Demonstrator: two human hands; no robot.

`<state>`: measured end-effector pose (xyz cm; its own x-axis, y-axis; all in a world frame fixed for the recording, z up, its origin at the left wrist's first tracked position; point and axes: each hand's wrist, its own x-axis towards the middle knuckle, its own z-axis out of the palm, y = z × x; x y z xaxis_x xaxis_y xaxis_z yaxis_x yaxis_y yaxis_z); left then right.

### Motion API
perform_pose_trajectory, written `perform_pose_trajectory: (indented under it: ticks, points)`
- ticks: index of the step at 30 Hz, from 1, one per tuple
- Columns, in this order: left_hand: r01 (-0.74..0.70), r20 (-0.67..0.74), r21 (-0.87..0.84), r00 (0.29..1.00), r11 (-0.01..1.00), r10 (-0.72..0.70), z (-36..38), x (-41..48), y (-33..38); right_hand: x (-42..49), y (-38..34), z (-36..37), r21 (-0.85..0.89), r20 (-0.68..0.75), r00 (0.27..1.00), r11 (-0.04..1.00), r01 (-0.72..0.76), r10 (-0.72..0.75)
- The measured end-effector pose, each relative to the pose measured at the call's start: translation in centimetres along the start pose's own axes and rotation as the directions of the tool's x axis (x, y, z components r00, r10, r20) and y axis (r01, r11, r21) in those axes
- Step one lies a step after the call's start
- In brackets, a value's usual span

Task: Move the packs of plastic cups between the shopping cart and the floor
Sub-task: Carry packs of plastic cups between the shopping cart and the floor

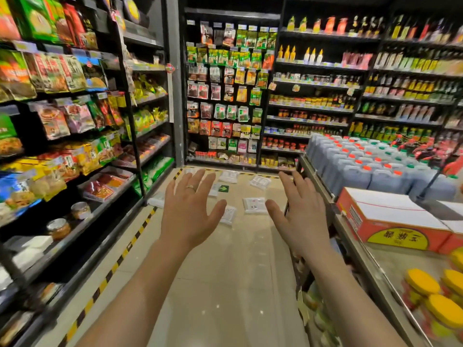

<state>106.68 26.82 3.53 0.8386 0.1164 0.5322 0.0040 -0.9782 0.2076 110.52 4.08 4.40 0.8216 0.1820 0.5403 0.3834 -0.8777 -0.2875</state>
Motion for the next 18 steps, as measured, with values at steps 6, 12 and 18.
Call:
perform_pose_trajectory:
  ticks: [6,12,18]
  points:
    - [0.007,0.048,0.002,0.999,1.000,-0.007,5.7,5.4,-3.6,5.8,1.0,6.4,0.025,0.037,0.999,1.000,-0.018,0.017]
    - [-0.023,0.072,0.046,0.997,0.999,0.020,11.7,13.5,-6.4,13.9,3.2,14.4,0.056,0.077,0.997,0.998,-0.034,0.029]
    - [-0.012,0.108,0.118,0.994,0.993,-0.001,18.2,25.3,-8.4,25.4,6.1,21.7,0.107,0.056,0.998,0.994,-0.038,0.032]
